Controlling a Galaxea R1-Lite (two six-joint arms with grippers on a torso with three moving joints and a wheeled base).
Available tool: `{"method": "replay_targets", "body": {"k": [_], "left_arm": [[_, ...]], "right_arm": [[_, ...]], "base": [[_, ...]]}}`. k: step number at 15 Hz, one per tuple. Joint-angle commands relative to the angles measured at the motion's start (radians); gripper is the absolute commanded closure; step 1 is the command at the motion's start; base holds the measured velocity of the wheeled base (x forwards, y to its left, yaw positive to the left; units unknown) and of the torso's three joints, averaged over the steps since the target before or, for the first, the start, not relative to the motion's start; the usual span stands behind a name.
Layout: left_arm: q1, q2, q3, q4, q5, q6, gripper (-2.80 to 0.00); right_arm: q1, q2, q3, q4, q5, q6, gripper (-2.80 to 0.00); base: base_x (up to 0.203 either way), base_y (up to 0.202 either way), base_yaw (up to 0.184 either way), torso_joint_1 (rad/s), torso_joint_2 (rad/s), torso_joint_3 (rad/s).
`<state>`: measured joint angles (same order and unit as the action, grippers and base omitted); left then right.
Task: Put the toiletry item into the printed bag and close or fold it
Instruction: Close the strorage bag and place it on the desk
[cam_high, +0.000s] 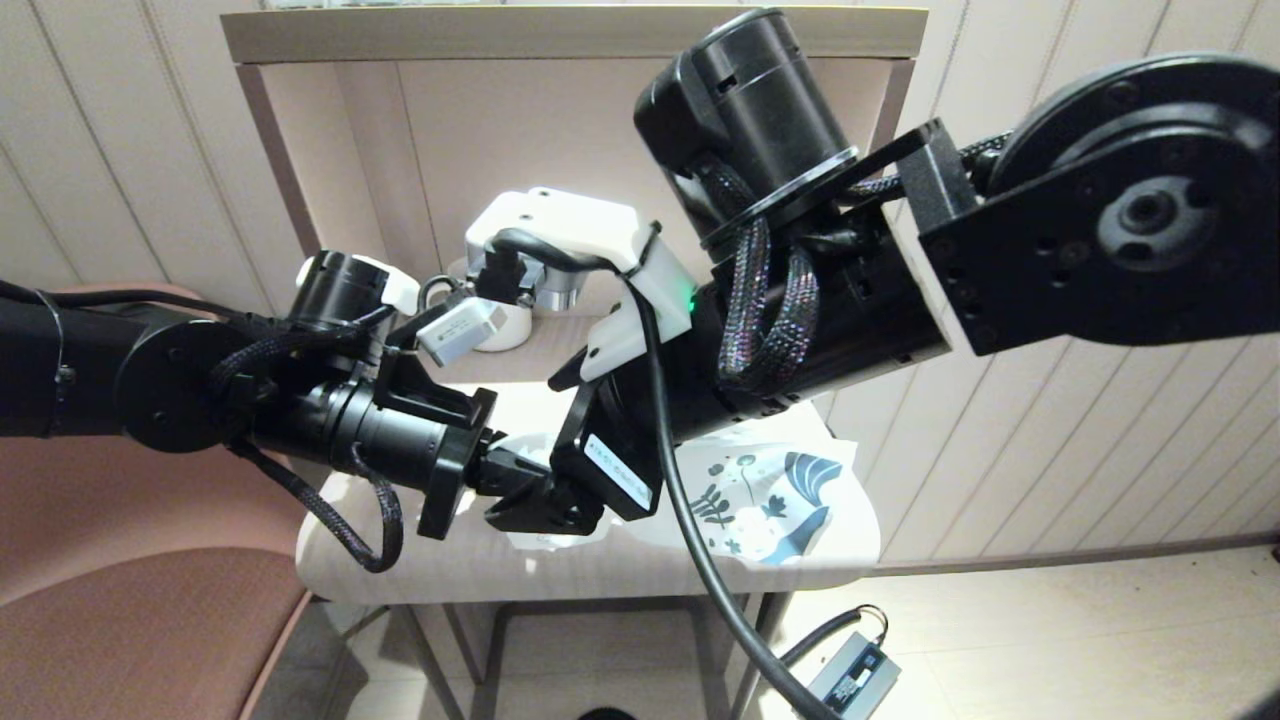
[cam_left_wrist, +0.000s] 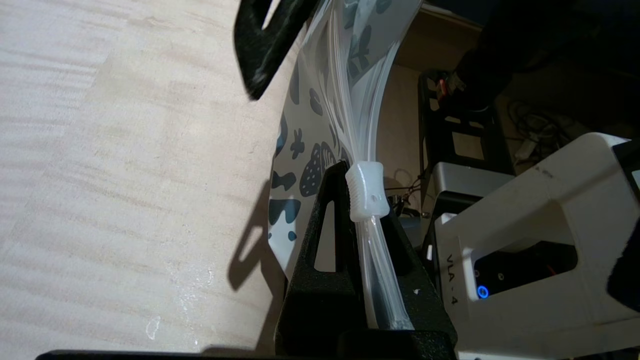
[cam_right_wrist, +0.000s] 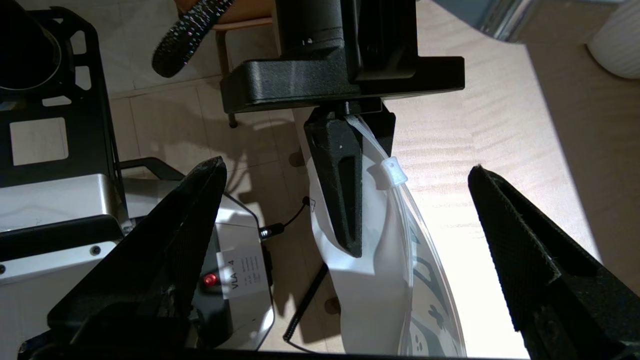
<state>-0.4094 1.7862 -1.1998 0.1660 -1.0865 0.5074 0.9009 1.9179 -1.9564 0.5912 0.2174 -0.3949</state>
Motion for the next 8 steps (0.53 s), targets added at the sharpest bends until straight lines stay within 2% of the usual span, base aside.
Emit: {"method": "replay_targets", "body": {"k": [1, 2, 3, 5, 8], "left_arm": [[0.0, -0.002, 0.002, 0.001, -0.007, 0.005, 0.0], [0.0, -0.001, 0.005, 0.001, -0.019, 0.005, 0.0], [0.0, 0.001, 0.011, 0.001, -0.064, 0.012, 0.0], [0.001, 0.007, 0.028, 0.002, -0.196, 0.04, 0.0], [-0.031, 0.022, 0.004, 0.0, -0.225, 0.048, 0.0]], "right_arm": [[-0.007, 0.016, -0.001, -0.006, 0.002, -0.002, -2.8], [-0.007, 0.016, 0.0, -0.014, 0.002, -0.002, -2.8], [-0.007, 0.015, 0.001, -0.013, 0.005, -0.002, -2.8], [-0.007, 0.006, 0.001, -0.008, 0.017, -0.001, -2.8], [-0.021, -0.033, 0.002, -0.002, 0.025, -0.001, -2.8]], "base": [[0.0, 0.0, 0.0, 0.0, 0.0, 0.0], [0.0, 0.0, 0.0, 0.0, 0.0, 0.0], [0.0, 0.0, 0.0, 0.0, 0.0, 0.0], [0.0, 0.0, 0.0, 0.0, 0.0, 0.0], [0.0, 0.0, 0.0, 0.0, 0.0, 0.0]]}}
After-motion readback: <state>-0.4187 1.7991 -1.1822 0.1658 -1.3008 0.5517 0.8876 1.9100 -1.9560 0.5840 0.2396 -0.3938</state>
